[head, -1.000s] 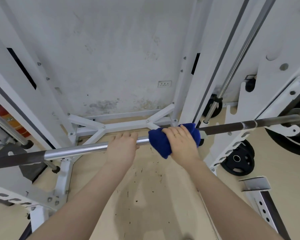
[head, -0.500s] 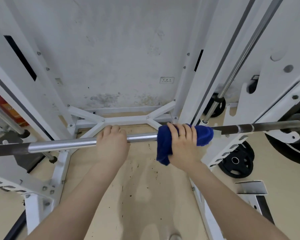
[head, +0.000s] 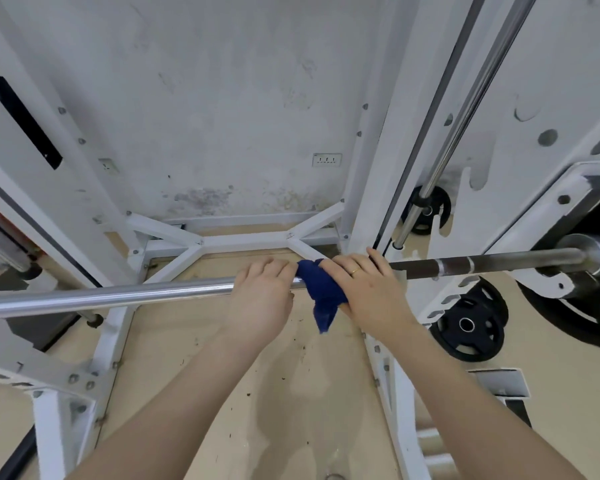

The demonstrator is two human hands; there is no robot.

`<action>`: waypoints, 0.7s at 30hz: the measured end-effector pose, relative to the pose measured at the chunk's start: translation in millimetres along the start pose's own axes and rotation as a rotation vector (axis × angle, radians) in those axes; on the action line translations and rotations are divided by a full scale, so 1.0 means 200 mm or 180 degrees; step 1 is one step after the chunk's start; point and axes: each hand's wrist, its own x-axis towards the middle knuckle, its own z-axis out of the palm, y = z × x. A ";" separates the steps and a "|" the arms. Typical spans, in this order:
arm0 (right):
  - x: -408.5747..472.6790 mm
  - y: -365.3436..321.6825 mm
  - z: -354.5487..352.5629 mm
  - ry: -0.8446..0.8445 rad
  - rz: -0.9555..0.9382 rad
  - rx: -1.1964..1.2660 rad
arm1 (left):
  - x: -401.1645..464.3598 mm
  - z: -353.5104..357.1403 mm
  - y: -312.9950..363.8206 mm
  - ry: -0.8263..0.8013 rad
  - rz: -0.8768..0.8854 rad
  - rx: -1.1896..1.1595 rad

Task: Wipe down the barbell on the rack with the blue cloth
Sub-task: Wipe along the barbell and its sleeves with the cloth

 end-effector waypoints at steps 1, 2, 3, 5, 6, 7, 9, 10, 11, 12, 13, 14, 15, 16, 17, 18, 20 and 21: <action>-0.01 0.03 -0.01 -0.0044 -0.0049 0.0006 | 0.01 0.01 0.02 0.0009 0.0020 -0.0011; -0.01 0.05 -0.01 -0.0126 -0.0085 0.0060 | 0.02 0.02 0.04 0.0000 0.0018 -0.0008; 0.00 0.06 -0.01 -0.0255 -0.0101 0.0172 | 0.02 0.03 0.05 -0.0005 0.0017 -0.0008; 0.02 0.06 -0.03 -0.0664 -0.0038 0.0453 | 0.04 0.03 0.06 0.0085 0.0043 0.0041; 0.04 0.04 -0.03 -0.0881 0.0012 0.0541 | 0.04 0.05 0.05 0.0224 0.0061 0.0083; 0.07 0.03 -0.04 -0.1055 0.0040 0.0558 | 0.05 0.06 0.05 0.0261 0.0060 0.0179; 0.14 -0.01 -0.06 -0.1259 0.0042 0.0522 | 0.06 0.06 0.05 0.0274 -0.0026 0.0214; 0.17 -0.02 -0.07 -0.1295 0.0022 0.0543 | 0.06 0.06 0.05 0.0260 -0.0086 0.0130; 0.20 -0.02 -0.08 -0.1350 -0.0013 0.0593 | 0.06 0.04 0.07 0.0185 -0.0155 0.0005; 0.23 -0.01 -0.09 -0.1442 -0.0056 0.0661 | 0.06 0.04 0.08 0.0142 -0.0216 -0.0037; 0.25 0.00 -0.10 -0.1517 -0.0083 0.0748 | 0.07 0.04 0.08 0.0148 -0.0273 -0.0014; 0.25 0.01 -0.10 -0.1536 -0.0070 0.0834 | 0.07 0.04 0.08 0.0119 -0.0331 0.0027; 0.26 0.02 -0.10 -0.1525 -0.0014 0.0915 | 0.07 0.04 0.08 0.0125 -0.0386 0.0064; 0.26 0.02 -0.11 -0.1507 0.0078 0.0985 | 0.06 0.04 0.09 0.0152 -0.0432 0.0082; 0.26 0.01 -0.11 -0.1493 0.0195 0.1039 | 0.06 0.04 0.09 0.0199 -0.0461 0.0082; 0.25 0.00 -0.12 -0.1466 0.0299 0.1088 | 0.05 0.04 0.10 0.0228 -0.0486 0.0079; 0.22 0.01 -0.11 -0.1328 0.0416 0.1150 | 0.05 0.03 0.11 0.0243 -0.0581 0.0090; 0.20 0.04 -0.11 -0.1217 0.0458 0.1115 | 0.05 0.03 0.11 0.0209 -0.0643 0.0099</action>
